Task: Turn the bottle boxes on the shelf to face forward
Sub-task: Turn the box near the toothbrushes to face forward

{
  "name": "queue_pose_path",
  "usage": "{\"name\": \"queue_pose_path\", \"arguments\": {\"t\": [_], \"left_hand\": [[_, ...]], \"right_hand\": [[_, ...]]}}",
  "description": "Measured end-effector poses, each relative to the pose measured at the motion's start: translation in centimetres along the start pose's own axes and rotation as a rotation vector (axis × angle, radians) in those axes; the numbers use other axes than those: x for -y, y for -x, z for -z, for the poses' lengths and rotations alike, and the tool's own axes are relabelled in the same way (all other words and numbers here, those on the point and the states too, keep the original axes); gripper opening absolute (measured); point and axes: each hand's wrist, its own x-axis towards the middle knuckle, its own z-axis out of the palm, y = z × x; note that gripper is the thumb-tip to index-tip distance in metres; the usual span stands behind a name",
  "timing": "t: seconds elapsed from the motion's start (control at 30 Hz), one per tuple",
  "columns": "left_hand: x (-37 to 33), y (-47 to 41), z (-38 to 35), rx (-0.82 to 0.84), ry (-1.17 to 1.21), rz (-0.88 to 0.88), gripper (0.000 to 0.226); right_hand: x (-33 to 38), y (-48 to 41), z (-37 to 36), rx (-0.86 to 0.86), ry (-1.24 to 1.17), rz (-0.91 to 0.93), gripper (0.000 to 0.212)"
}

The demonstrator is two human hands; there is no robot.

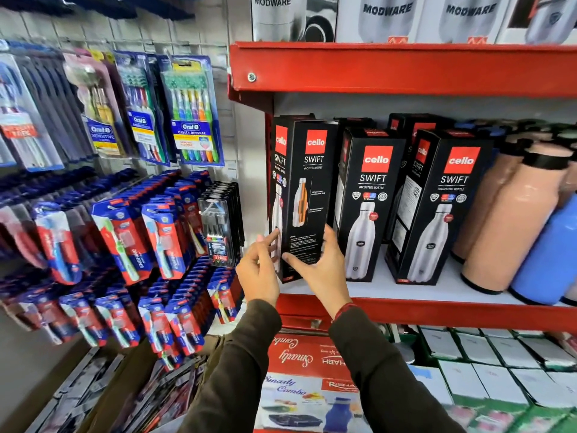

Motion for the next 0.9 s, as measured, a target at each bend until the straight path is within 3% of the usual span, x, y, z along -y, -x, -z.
{"name": "queue_pose_path", "arguments": {"t": [0.2,0.3,0.43,0.53,0.9], "left_hand": [[0.6,-0.3,0.5,0.040,-0.026,-0.061,0.036],[1.0,-2.1,0.9,0.097,-0.234,-0.121,0.035],[1.4,-4.3,1.2,0.305,-0.326,-0.005,0.041],[1.9,-4.9,1.7,0.331,-0.338,-0.024,0.035],[2.4,-3.4,1.6,0.269,-0.324,-0.122,0.032]], "right_hand": [[0.2,-0.2,-0.1,-0.036,-0.001,-0.020,0.089],[0.4,-0.3,0.1,-0.028,-0.009,-0.026,0.087],[0.4,-0.4,0.3,0.032,0.000,-0.022,0.093],[0.3,-0.5,0.3,0.106,0.025,-0.008,0.100],[-0.4,-0.9,0.2,0.126,0.143,0.070,0.065]]}}
